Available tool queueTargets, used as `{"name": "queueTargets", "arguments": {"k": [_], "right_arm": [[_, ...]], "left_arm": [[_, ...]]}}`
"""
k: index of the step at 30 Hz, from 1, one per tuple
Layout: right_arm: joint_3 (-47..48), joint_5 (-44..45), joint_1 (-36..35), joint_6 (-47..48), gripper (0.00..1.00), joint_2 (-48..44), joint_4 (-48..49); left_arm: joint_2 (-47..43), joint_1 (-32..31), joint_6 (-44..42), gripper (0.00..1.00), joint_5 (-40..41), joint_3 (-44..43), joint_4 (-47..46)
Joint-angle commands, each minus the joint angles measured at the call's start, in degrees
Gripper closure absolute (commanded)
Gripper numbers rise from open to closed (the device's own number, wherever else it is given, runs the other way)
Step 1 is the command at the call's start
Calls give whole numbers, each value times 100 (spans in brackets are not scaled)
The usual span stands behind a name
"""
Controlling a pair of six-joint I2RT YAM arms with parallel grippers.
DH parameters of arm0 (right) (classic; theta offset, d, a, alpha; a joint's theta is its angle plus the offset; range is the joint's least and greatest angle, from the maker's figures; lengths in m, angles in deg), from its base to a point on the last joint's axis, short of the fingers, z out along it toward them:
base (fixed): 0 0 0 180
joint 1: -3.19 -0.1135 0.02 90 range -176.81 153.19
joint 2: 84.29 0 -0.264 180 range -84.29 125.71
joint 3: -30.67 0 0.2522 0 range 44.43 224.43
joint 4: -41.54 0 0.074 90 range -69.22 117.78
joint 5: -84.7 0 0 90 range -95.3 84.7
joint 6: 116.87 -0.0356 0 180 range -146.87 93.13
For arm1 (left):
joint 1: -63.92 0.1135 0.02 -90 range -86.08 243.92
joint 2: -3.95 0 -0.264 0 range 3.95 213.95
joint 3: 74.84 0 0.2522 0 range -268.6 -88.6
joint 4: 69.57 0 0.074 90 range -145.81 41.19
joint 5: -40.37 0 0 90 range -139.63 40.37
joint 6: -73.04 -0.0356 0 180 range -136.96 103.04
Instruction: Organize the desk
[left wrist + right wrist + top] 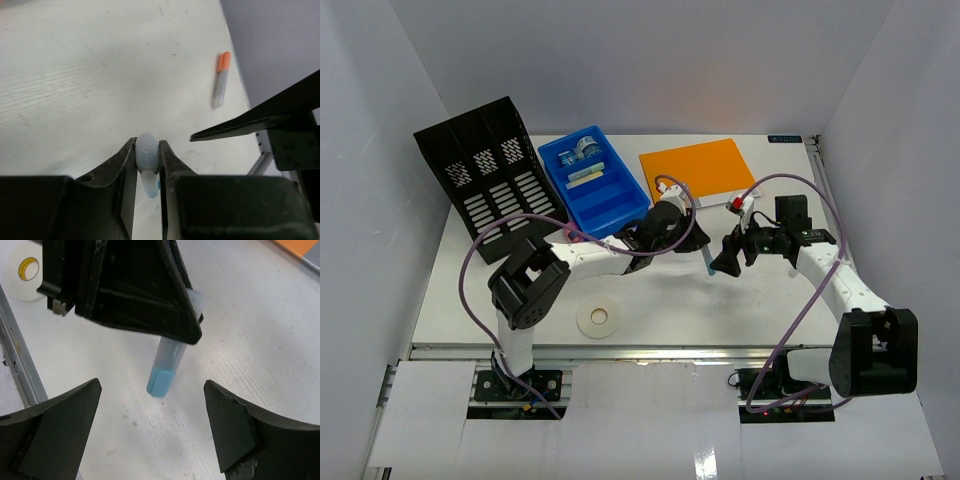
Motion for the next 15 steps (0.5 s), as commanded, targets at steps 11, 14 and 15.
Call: {"name": "queueTargets", "arguments": {"k": [11, 14, 15], "right_arm": [[57, 226, 355, 751, 10, -997, -231], [57, 290, 361, 757, 10, -951, -225], [57, 320, 361, 757, 10, -931, -225]], "left_arm": [[-1029, 1530, -4185, 98, 1939, -2168, 3666], [-686, 1651, -5085, 97, 2541, -2703, 3714], [-529, 1722, -5289, 97, 2719, -2851, 3709]]}}
